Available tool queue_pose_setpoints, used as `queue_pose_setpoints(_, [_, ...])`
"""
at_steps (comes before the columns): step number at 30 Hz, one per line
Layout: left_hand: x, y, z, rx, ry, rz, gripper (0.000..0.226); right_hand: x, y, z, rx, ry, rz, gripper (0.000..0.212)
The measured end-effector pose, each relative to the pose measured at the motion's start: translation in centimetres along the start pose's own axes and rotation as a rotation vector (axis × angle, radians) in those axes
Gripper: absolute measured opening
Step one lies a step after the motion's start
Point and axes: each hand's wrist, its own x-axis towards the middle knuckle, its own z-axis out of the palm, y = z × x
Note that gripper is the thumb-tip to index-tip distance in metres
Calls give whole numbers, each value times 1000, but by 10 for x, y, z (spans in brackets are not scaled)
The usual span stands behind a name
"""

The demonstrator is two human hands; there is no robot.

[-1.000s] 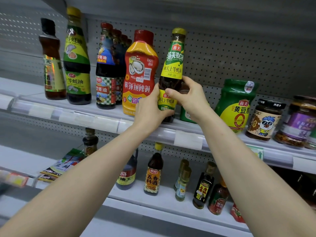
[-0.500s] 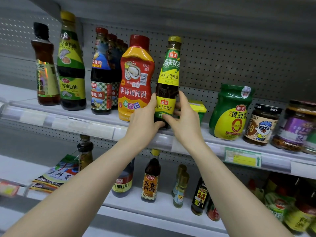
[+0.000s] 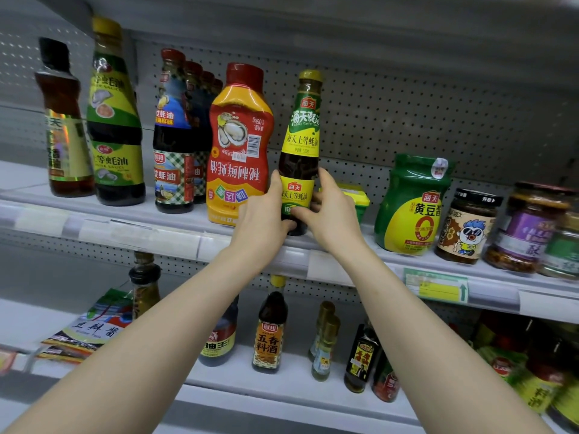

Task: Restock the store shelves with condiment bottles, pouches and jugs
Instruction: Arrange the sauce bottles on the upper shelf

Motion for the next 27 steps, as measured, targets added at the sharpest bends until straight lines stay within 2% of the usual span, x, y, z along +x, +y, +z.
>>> queue_pose_setpoints(10, [4,2,-3,18,-31,17,92,6,-4,2,-118,3,36,62])
queue_pose_setpoints(14, [-3,-1,-2,4,19,42,87,1,-6,1,-126,8,56,56])
queue_pose_setpoints(17, [-11,-2,-4,-92,112,75,81,-9,-7,-4,-124,37,56,51])
queue_pose_setpoints(23, [-35,8,-10,-295,232,151,64,-45,-6,-21,-64,120,62,56])
queue_pose_setpoints(27, [-63,31,4,-427,175,260,54,-76,1,-38,-63,160,74,51])
